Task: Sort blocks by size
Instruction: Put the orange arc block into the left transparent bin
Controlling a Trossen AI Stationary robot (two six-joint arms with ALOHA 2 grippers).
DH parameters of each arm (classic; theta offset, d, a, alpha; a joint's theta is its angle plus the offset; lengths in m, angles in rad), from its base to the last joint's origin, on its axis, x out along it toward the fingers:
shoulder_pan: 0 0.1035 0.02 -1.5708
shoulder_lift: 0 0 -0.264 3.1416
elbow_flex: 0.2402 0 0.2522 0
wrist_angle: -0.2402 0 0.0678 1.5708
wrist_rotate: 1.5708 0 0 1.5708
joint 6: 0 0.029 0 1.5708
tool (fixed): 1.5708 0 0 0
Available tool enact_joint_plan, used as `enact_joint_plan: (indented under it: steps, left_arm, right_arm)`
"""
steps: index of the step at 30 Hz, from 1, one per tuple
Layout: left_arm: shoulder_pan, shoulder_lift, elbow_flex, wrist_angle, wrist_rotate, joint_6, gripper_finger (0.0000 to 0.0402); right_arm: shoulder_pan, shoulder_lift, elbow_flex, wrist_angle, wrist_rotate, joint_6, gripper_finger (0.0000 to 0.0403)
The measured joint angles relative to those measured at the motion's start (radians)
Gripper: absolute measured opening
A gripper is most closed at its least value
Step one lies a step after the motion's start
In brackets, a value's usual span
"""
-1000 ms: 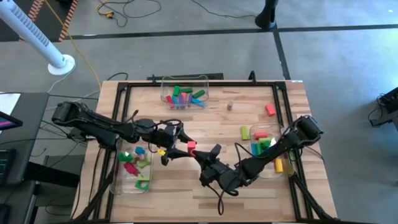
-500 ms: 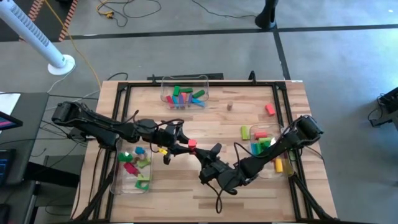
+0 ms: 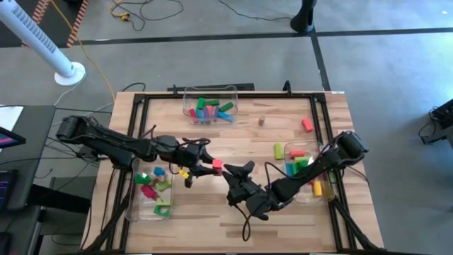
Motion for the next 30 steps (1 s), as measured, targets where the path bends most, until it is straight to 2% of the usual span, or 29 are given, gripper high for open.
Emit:
enact_joint_plan:
  steps: [3, 7, 15, 19, 25, 30]
  left_arm:
    - [-0.005, -0.041, 0.0, -0.066, -0.001, 0.013, 0.0128]
    - [-0.021, -0.118, 0.0, -0.214, -0.005, 0.02, 0.0128]
    - [-0.093, -0.341, 0.0, -0.631, -0.122, 0.004, 0.0128]
    - [-0.143, -0.458, 0.008, -0.837, -0.181, -0.051, 0.0128]
    - [-0.225, -0.569, 0.04, -1.169, -0.243, -0.22, 0.0128]
    - [-0.278, -0.579, 0.04, -1.355, -0.253, -0.35, 0.0128]
  right_arm:
    - [0.01, 0.0, 0.0, -0.013, 0.038, 0.027, 0.022]
    - [0.038, 0.0, 0.0, -0.109, 0.056, 0.151, 0.0248]
    - [0.107, 0.0, 0.0, -0.501, 0.057, 0.576, 0.0244]
    - [0.115, 0.0, 0.0, -0.625, 0.057, 0.734, 0.0239]
    - [0.108, 0.0, 0.0, -0.641, 0.059, 0.759, 0.0235]
    - [0.098, 0.0, 0.0, -0.64, 0.059, 0.758, 0.0234]
